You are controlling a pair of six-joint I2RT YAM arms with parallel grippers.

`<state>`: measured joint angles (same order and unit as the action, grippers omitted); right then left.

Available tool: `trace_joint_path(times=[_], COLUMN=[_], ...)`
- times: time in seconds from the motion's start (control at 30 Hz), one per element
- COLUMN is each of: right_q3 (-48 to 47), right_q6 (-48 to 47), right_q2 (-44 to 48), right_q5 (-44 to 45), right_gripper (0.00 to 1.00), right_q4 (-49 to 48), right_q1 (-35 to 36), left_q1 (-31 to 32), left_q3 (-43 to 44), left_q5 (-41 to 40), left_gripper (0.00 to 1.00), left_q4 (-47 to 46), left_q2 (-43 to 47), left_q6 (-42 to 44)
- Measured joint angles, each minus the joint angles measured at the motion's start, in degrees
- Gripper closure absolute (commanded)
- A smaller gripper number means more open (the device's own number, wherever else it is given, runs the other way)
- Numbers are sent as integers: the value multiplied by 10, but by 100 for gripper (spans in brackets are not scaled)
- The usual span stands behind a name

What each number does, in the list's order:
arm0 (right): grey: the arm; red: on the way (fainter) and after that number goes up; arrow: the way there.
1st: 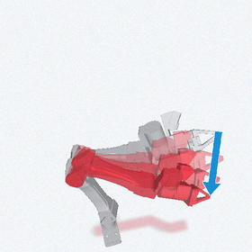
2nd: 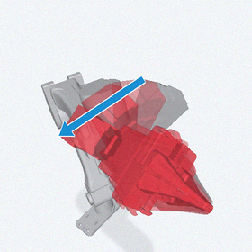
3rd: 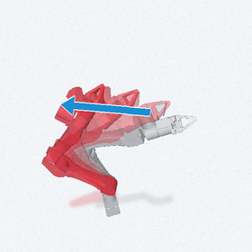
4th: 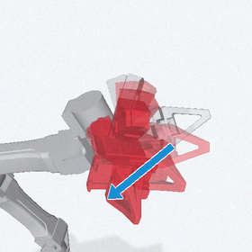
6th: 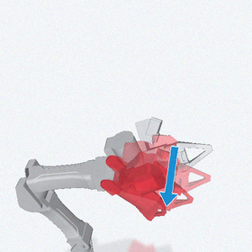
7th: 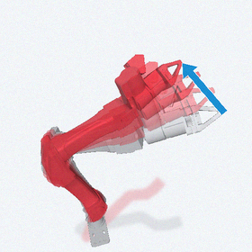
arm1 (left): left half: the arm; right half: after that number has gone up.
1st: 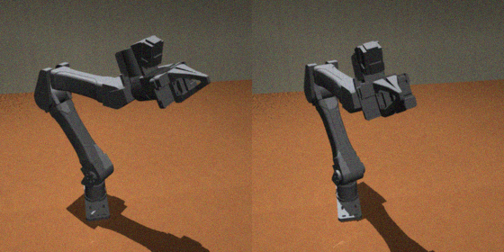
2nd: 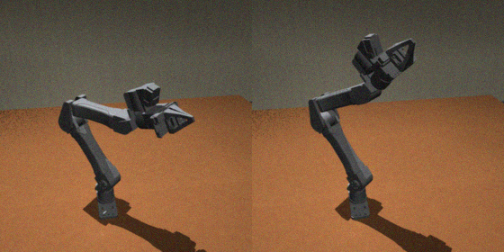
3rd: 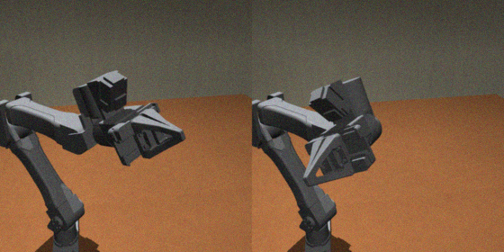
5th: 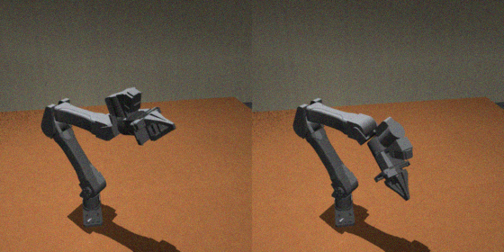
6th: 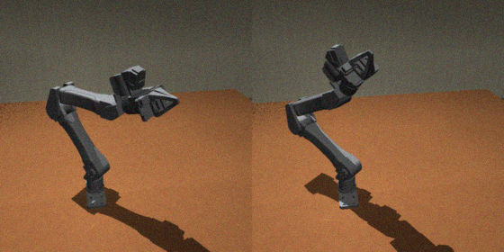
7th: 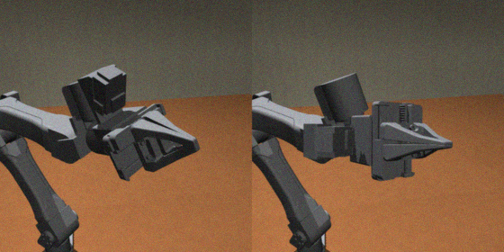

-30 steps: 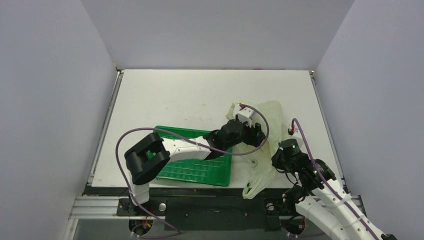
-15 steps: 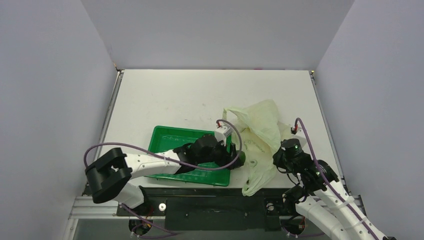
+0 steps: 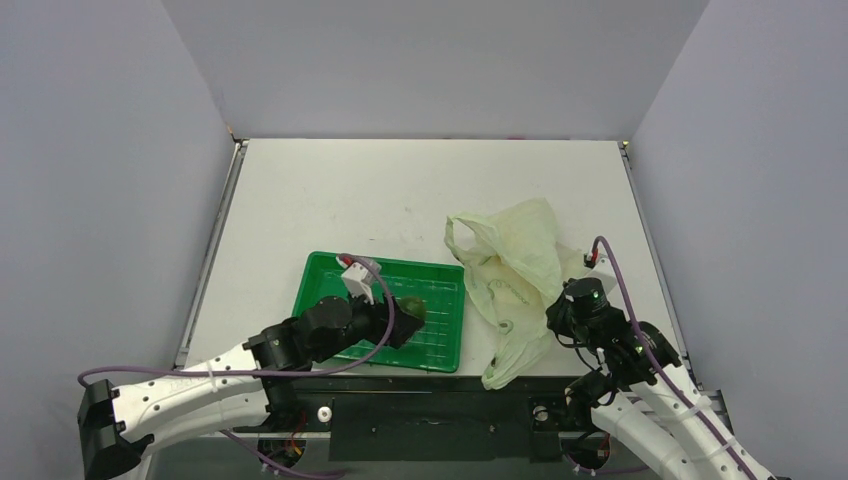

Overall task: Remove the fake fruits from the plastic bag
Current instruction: Place the fake fruit in the bin.

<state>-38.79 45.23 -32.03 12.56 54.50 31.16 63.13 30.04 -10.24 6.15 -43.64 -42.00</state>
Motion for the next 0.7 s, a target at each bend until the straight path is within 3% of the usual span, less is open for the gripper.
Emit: trace_joint_path(times=[0.33, 0.7], right_q3=[0, -1], right_q6=[-1, -7], right_q2=[-2, -9], right_q5=[-7, -17], right_gripper=[100, 100], right_q4=[0, -7], right_q1=[0, 0], left_q1=[-15, -42], left_q3=[-63, -63], left_q5=[-107, -125], left_gripper=[92, 85], left_q4=[69, 66], left_q2=[50, 23], left_q6=[-25, -26])
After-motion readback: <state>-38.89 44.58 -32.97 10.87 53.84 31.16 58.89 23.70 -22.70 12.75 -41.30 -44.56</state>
